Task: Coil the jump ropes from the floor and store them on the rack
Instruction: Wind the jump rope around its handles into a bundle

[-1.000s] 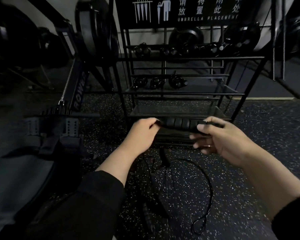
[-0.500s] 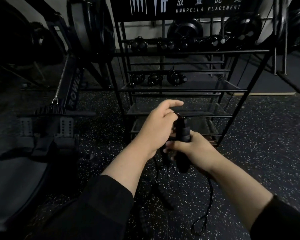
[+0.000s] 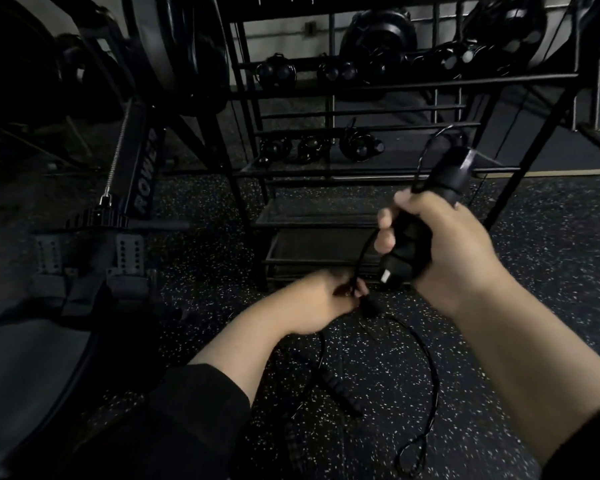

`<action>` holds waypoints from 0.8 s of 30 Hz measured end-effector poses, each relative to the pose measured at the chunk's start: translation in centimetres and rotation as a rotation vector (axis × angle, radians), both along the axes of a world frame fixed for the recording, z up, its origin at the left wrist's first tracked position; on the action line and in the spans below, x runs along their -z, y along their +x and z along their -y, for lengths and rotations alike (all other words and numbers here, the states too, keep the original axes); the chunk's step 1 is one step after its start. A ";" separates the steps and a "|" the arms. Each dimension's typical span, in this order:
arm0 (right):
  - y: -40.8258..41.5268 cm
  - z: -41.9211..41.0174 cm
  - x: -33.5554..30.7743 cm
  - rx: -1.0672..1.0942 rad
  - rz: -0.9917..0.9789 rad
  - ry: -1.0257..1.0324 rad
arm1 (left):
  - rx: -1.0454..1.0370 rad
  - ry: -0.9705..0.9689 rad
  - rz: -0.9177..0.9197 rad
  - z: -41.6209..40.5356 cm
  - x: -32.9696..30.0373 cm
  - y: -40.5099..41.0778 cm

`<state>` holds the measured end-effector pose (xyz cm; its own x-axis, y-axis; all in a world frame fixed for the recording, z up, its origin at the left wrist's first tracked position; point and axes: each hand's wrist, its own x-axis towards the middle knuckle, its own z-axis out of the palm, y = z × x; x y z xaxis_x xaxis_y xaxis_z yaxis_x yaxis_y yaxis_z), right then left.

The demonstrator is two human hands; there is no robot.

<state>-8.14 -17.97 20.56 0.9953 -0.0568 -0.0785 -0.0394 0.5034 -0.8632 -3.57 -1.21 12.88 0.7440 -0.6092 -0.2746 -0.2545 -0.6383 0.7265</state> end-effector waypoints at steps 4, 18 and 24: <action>0.4 1.2 -0.8 0.089 0.056 0.036 | -0.108 0.144 0.029 -0.1 1.0 0.7; 1.1 2.6 2.8 -0.013 -0.186 -0.430 | -0.513 -0.458 0.119 0.1 -3.1 1.9; 1.6 -0.2 6.9 -0.208 -0.302 -0.688 | -0.527 -0.610 0.087 0.0 -4.4 1.5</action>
<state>-6.49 -17.81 13.66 0.9320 -0.0056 -0.3625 -0.3572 -0.1851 -0.9155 -2.12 -1.16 17.28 0.9784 -0.1966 0.0647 -0.1023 -0.1874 0.9769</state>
